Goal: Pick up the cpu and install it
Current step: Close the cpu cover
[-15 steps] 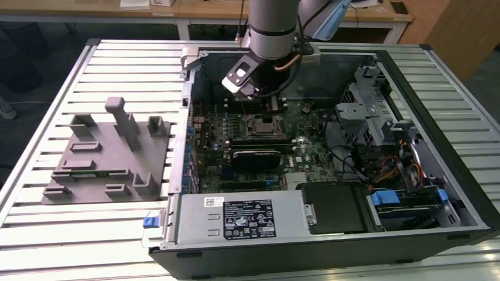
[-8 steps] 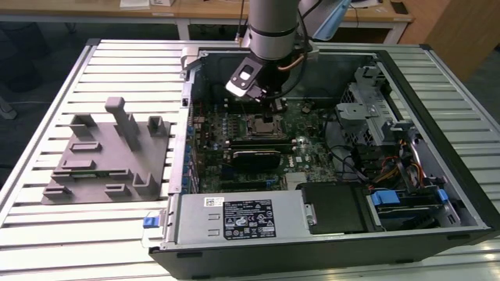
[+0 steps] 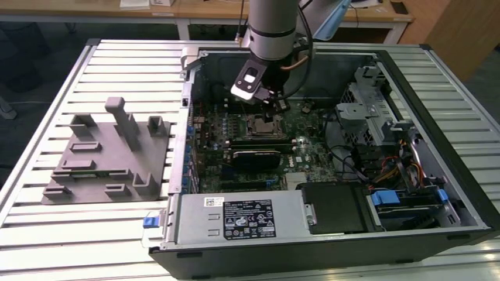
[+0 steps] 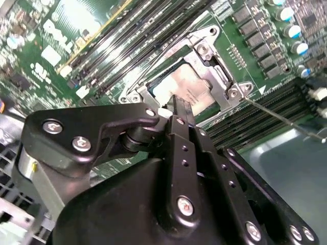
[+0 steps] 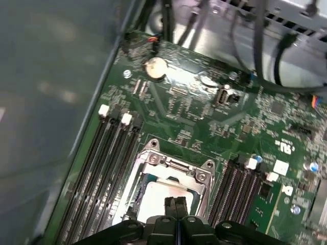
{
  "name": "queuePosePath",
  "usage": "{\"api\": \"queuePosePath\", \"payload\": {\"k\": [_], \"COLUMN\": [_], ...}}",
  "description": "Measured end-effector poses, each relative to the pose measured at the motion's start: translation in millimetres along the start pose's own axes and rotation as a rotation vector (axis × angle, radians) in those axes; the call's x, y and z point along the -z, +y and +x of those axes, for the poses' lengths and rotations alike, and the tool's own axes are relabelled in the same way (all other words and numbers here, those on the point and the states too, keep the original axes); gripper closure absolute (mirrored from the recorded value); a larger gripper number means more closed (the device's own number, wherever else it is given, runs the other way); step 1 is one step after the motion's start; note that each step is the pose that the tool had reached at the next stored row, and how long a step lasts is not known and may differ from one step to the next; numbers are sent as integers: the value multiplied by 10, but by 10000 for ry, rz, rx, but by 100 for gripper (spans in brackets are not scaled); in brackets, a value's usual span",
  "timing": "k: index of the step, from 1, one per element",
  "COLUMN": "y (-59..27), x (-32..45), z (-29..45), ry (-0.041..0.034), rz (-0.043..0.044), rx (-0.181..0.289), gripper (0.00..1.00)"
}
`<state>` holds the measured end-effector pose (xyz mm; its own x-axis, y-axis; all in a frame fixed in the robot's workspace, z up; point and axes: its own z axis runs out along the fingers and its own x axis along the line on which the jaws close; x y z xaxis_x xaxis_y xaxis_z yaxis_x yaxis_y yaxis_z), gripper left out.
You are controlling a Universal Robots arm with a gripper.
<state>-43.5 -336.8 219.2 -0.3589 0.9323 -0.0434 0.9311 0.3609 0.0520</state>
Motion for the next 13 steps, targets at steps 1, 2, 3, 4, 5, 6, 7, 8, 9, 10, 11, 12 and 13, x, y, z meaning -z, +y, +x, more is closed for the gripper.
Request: {"api": "queuePosePath", "payload": {"k": [1, 2, 3, 4, 5, 6, 7, 8, 9, 10, 11, 12, 13], "y": [0, 0, 0, 0, 0, 0, 0, 0, 0, 0, 0, 0, 0], "x": [-1, -1, -2, -3, -4, -4, -5, -5, -6, -7, -7, -8, -9], "z": [0, 0, 0, 0, 0, 0, 0, 0, 0, 0, 0, 0, 0], "ry": [8, 16, 23, 31, 39, 46, 54, 61, 69, 76, 83, 91, 99], "rz": [-7, -14, -21, -29, -36, -43, -50, -57, -64, -71, -78, -85, -92], "rx": [185, 365, 545, 724, 904, 1094, 1273, 1454, 1632, 1819, 1997, 2178, 2357], "gripper": [89, 89, 89, 89, 89, 89, 89, 89, 89, 89, 89, 89, 89]}}
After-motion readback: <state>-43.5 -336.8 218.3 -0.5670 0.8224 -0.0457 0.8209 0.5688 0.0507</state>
